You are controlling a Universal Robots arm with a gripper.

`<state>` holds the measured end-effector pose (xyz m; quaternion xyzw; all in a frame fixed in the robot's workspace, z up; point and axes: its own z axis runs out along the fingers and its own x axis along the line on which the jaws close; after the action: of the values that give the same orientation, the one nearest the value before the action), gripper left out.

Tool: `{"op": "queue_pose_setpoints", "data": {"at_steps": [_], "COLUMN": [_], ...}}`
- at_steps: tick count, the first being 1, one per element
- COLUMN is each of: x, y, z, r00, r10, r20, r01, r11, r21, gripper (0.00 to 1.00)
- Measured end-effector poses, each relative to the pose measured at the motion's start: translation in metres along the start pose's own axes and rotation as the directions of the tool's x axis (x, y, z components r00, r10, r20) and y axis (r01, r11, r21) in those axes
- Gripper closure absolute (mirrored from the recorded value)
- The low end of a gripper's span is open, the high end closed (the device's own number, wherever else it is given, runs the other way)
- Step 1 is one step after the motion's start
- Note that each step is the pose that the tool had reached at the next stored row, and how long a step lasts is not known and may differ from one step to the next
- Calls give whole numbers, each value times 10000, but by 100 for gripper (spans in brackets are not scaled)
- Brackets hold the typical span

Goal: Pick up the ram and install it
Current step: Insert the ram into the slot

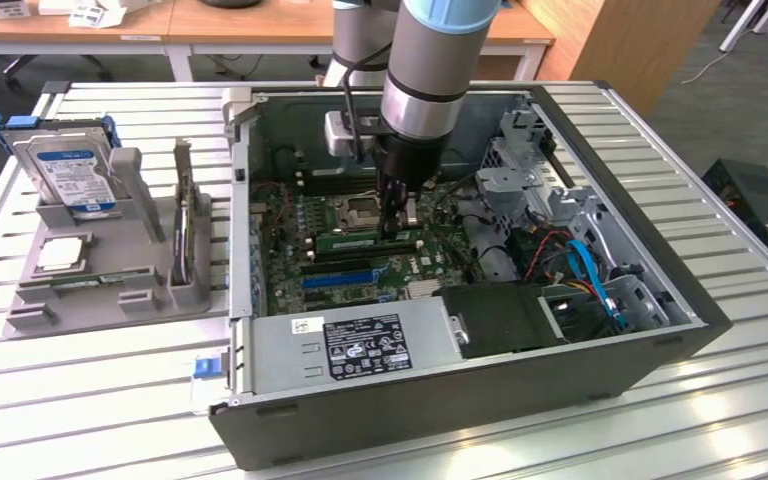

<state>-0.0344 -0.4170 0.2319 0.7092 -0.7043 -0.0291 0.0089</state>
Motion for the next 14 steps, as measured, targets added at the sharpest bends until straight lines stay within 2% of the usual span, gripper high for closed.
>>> {"op": "queue_pose_setpoints", "data": {"at_steps": [14], "x": [7], "y": [-1], "z": [8], "r00": [10000], "r10": [10], "r20": [-1], "r01": [-10], "r11": [10000], "r21": [11], "gripper": [87]}}
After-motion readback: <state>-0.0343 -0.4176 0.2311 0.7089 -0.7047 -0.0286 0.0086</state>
